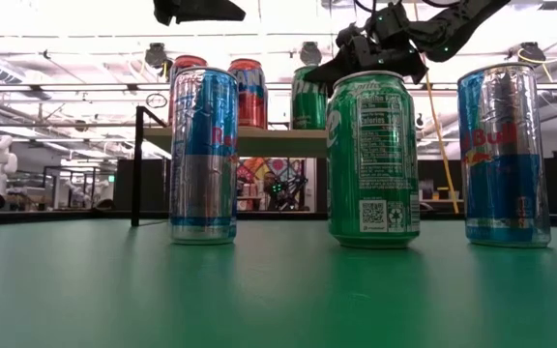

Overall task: Place canned beverage on shelf
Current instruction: Put the green soda can on the shelf aligned with the other green soda can

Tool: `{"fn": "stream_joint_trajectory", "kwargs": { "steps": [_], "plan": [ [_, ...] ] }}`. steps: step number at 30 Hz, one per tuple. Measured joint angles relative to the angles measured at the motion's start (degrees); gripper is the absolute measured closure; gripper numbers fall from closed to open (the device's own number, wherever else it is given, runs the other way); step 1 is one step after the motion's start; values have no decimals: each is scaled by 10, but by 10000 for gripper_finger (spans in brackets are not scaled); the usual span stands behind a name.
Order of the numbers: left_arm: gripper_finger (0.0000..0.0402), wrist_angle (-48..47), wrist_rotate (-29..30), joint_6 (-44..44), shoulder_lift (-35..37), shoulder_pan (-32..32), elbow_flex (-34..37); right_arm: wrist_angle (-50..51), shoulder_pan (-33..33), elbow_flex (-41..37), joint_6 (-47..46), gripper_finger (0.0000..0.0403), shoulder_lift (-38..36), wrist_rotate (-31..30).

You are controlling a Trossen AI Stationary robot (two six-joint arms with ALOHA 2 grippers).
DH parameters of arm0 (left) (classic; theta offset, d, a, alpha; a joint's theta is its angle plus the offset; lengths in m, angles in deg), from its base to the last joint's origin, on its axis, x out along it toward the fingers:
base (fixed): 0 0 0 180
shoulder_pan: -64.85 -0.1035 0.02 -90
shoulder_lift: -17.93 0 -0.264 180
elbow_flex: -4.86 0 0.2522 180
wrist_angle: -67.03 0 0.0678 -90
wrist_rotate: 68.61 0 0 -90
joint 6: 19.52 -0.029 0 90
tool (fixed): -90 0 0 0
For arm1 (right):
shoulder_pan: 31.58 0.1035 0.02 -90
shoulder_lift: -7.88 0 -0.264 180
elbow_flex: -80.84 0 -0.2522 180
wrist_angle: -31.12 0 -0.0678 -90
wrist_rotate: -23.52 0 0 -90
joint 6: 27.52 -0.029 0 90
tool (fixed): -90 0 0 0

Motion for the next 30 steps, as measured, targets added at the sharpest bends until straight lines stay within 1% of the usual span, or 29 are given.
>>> {"fn": "stream_joint_trajectory", "kwargs": {
  "steps": [30],
  "plan": [
    [15, 0, 0, 0, 0, 0, 0, 12, 0, 0, 0, 87, 4, -3]
  ]
}}
